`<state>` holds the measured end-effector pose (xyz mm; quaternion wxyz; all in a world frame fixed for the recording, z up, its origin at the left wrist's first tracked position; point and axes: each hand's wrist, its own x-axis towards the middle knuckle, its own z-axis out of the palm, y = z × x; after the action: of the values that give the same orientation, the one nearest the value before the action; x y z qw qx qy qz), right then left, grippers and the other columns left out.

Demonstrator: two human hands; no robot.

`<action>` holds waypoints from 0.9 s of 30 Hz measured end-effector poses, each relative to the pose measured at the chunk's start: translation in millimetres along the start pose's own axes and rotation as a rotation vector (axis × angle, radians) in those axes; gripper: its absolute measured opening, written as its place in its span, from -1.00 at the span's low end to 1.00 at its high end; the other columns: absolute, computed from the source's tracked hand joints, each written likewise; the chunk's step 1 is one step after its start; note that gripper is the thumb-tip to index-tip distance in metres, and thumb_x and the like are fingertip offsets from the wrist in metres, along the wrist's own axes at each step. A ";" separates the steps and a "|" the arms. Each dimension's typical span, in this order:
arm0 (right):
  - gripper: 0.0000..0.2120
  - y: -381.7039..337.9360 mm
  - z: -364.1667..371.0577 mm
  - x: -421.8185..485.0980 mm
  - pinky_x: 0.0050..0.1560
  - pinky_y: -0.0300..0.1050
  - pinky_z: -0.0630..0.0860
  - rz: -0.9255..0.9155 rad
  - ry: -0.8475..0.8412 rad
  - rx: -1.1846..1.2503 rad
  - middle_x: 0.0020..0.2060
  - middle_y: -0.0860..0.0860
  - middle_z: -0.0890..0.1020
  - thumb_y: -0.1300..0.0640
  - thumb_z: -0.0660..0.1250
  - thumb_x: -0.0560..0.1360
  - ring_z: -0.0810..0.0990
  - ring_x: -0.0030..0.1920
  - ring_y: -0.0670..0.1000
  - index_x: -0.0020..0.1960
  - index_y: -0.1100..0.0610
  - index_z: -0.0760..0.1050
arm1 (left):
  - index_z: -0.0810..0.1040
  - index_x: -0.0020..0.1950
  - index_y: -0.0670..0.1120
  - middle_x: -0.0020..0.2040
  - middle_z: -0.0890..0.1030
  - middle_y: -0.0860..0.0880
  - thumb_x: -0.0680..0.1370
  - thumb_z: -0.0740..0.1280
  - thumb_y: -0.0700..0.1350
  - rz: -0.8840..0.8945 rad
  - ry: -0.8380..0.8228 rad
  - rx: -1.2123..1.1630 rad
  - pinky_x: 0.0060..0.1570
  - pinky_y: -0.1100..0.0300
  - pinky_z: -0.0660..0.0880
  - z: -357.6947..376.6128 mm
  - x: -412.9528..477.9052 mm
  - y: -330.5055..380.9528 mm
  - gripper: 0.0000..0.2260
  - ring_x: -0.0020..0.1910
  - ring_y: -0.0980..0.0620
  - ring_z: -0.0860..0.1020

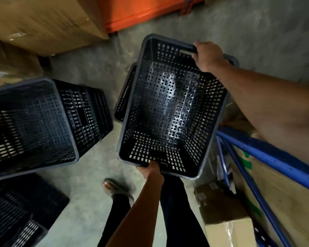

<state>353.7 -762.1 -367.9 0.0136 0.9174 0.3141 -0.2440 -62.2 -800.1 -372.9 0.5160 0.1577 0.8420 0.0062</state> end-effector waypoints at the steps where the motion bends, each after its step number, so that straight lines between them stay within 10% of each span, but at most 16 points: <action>1: -0.61 3.0 -1.2 0.1 0.00 0.07 0.52 -0.005 0.014 -0.012 0.07 0.29 0.60 0.02 0.22 0.59 0.58 0.06 0.31 0.38 0.12 0.38 | 0.42 0.30 0.02 0.28 0.55 -0.04 0.47 0.38 -0.29 -0.005 -0.014 -0.013 0.27 -0.21 0.45 0.2 -0.1 1.1 -0.55 0.23 -0.14 0.54; 10: -0.75 16.6 -34.1 -53.5 -0.09 -0.05 0.48 0.074 -0.030 -0.087 0.00 0.24 0.61 0.12 0.31 0.55 0.60 -0.01 0.25 0.19 0.19 0.48 | 0.39 0.24 -0.07 0.20 0.52 -0.16 0.54 0.22 -0.41 0.167 -0.060 -0.009 -0.24 0.07 0.62 -41.1 -4.3 60.4 -0.65 -0.09 -0.14 0.56; 19: -0.75 13.1 -141.1 -210.7 0.05 0.05 0.56 0.376 0.024 0.055 0.05 0.24 0.63 0.16 0.33 0.52 0.62 0.08 0.25 0.17 0.22 0.52 | 0.34 0.33 -0.22 0.25 0.52 -0.32 0.53 0.27 -0.24 0.598 -0.054 0.705 0.16 -0.19 0.52 -119.3 -90.2 192.3 -0.62 0.18 -0.34 0.55; 27: -0.68 -48.5 -200.2 -325.6 0.01 0.02 0.56 0.358 0.253 0.243 0.02 0.27 0.64 0.22 0.29 0.52 0.62 0.05 0.28 0.25 0.29 0.42 | 0.43 0.20 -0.25 0.12 0.56 -0.34 0.53 0.31 -0.06 1.176 0.206 0.969 0.03 -0.11 0.52 -193.5 -186.6 342.0 -0.66 0.12 -0.35 0.55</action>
<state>190.8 -873.0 -36.8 -0.0934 0.9765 0.1143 -0.1568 -64.1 -496.5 -61.5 0.2201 0.7865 0.5721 -0.0756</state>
